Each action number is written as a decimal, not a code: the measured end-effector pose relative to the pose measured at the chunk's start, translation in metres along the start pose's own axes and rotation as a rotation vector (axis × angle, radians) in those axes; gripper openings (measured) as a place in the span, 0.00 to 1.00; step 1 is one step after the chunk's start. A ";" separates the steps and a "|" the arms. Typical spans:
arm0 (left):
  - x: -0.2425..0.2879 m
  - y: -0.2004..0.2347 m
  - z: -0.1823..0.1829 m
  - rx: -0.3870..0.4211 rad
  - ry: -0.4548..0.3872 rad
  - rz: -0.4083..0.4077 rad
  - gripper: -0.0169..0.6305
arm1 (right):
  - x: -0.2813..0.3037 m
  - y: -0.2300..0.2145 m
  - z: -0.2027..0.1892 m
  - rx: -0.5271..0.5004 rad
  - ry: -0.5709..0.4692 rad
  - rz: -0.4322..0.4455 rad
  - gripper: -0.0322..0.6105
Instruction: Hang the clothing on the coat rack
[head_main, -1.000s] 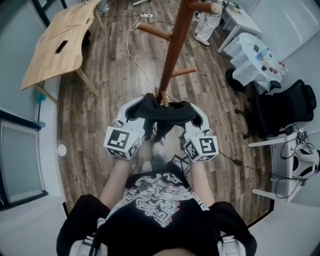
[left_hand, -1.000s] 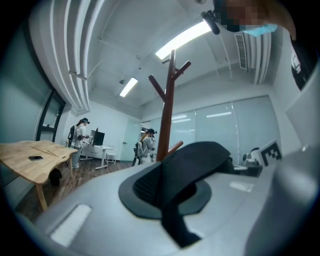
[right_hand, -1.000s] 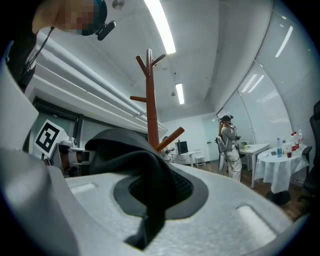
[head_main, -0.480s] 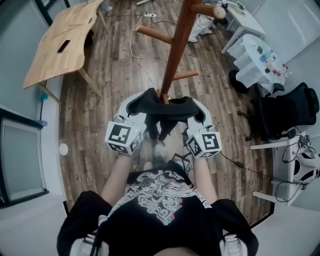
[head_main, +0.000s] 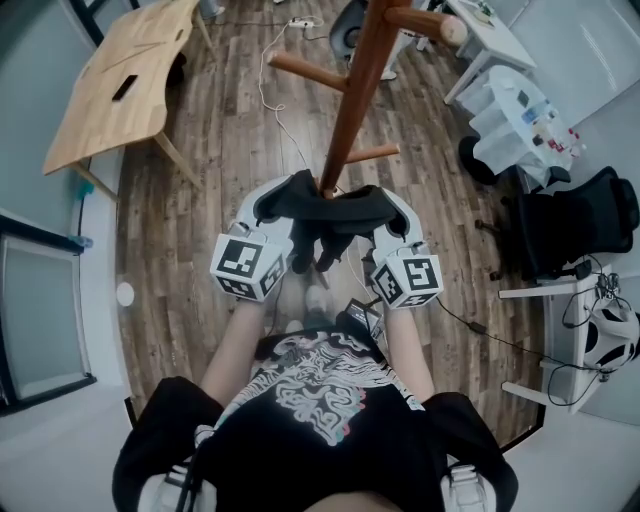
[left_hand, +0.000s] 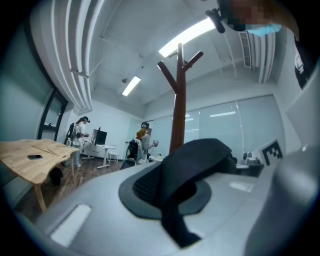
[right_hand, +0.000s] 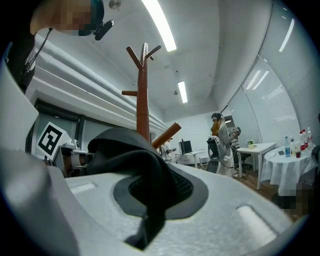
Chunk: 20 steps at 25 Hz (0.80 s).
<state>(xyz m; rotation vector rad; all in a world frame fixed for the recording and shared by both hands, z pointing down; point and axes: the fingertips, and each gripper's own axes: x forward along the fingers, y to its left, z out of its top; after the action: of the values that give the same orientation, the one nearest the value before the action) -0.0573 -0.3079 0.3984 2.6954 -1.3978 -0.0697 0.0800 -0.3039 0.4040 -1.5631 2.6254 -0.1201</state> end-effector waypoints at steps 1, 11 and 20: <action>0.003 0.002 0.000 -0.006 -0.001 0.004 0.03 | 0.002 -0.002 -0.001 0.001 0.003 0.002 0.08; 0.023 0.014 -0.008 -0.018 0.027 0.028 0.03 | 0.025 -0.019 -0.018 0.043 0.040 0.027 0.08; 0.033 0.025 -0.032 -0.036 0.077 0.042 0.03 | 0.039 -0.024 -0.039 0.080 0.082 0.048 0.08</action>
<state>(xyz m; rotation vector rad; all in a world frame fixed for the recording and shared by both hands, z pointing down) -0.0562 -0.3468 0.4330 2.6096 -1.4160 0.0117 0.0780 -0.3480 0.4442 -1.4998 2.6809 -0.2878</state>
